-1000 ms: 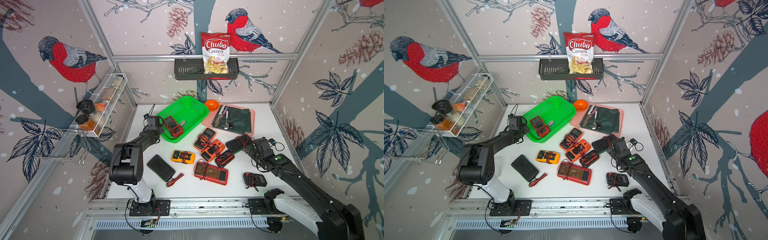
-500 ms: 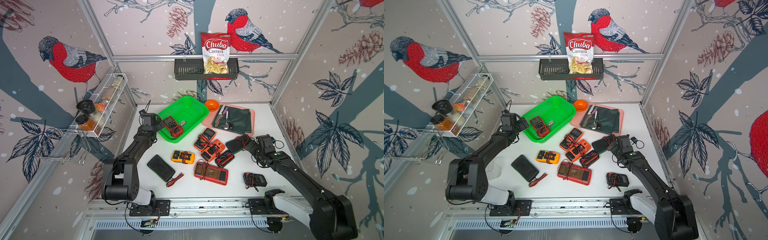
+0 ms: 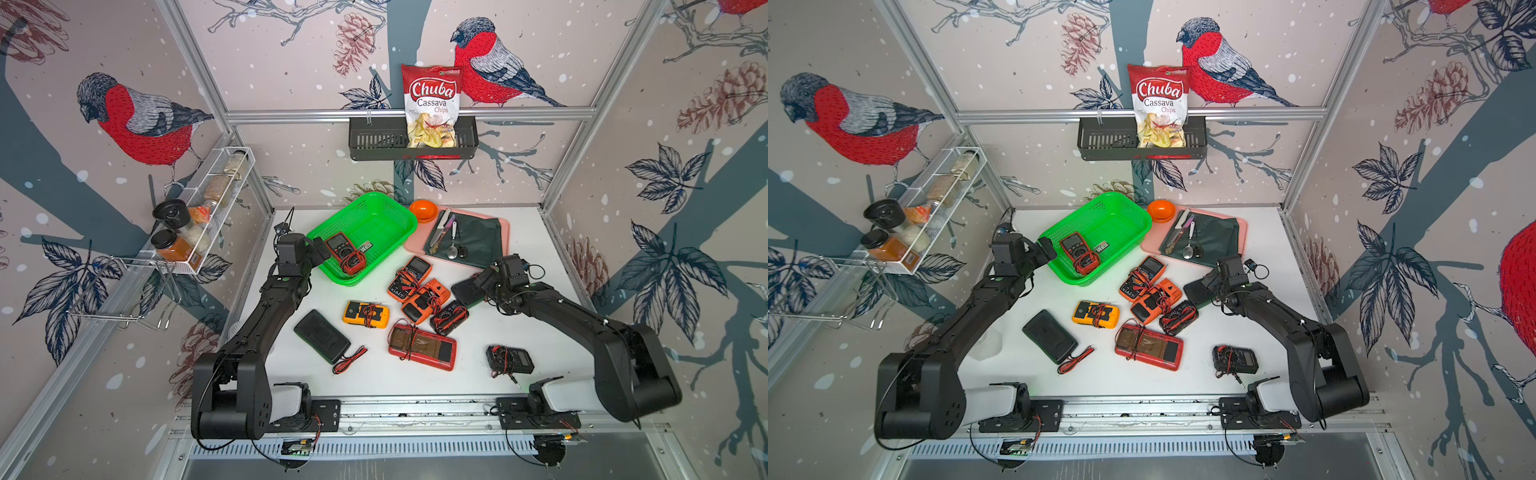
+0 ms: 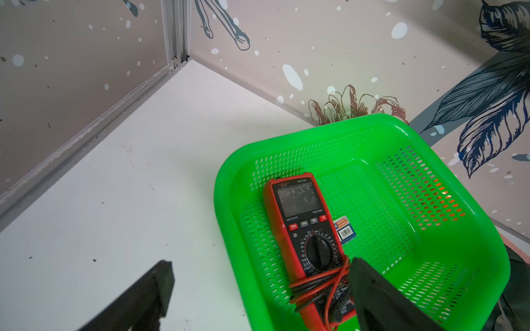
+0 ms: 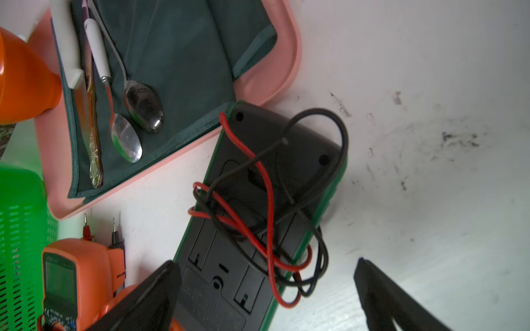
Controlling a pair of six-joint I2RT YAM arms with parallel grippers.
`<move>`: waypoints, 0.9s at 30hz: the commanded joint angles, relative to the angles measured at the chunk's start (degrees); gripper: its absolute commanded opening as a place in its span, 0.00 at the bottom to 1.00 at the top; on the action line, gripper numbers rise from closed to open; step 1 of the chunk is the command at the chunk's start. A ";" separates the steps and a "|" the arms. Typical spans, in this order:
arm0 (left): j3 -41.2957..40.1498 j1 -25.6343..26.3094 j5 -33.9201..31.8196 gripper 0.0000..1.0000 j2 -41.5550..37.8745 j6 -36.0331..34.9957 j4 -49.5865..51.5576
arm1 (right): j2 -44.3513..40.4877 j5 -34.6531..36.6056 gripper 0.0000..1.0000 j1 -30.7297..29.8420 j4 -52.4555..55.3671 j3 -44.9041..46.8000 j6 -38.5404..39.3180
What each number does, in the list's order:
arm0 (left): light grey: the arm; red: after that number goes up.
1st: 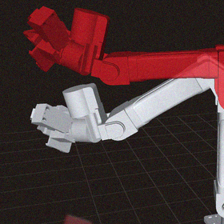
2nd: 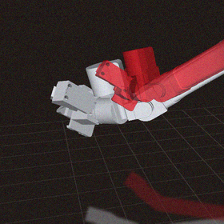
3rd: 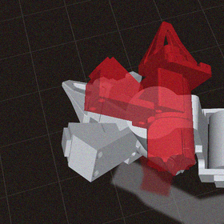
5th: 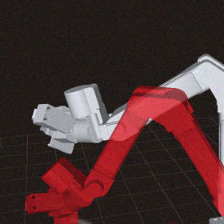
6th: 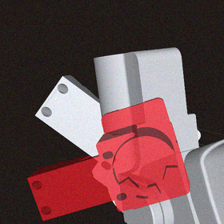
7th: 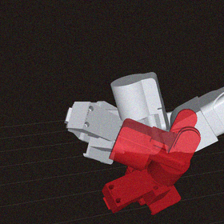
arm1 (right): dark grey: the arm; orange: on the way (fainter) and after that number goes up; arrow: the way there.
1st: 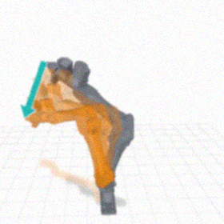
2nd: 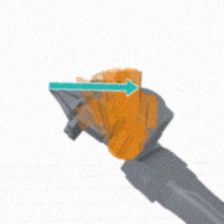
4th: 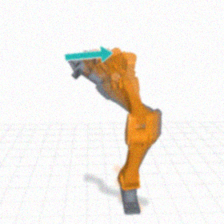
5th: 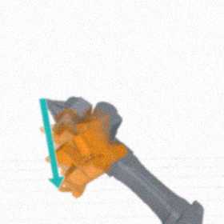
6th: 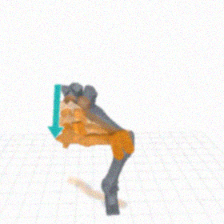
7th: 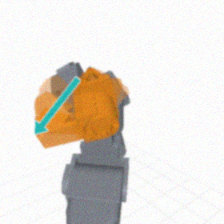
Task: Put the multimeter into the basket
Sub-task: Adjust the basket at the center of the board, then move the distractor to the center of the board, then pick up the multimeter from the center of the board.
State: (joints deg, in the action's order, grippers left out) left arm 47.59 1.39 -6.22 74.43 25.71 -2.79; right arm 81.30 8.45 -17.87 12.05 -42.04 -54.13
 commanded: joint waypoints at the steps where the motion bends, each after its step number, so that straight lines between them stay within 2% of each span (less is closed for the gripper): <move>1: 0.04 0.04 2.83 0.98 0.46 -0.11 -2.07 | 2.87 4.21 0.99 -0.10 0.40 -2.34 -1.74; 12: -0.43 0.55 5.93 0.98 0.98 -1.36 -3.62 | 12.08 4.90 0.99 0.42 -0.68 -8.19 -1.94; 24: -0.25 1.03 6.31 0.98 1.88 -2.07 -3.53 | 18.99 2.71 1.00 1.19 -2.94 -8.11 -0.54; 27: -0.24 1.13 5.82 0.98 1.84 -1.76 -3.28 | 18.56 3.03 0.88 0.95 -3.12 -6.79 -0.07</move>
State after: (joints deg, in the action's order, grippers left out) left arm 47.24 2.28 -0.08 76.34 24.05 -5.13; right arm 99.00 15.27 -16.69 4.08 -50.19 -54.00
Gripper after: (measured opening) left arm 0.982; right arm 0.921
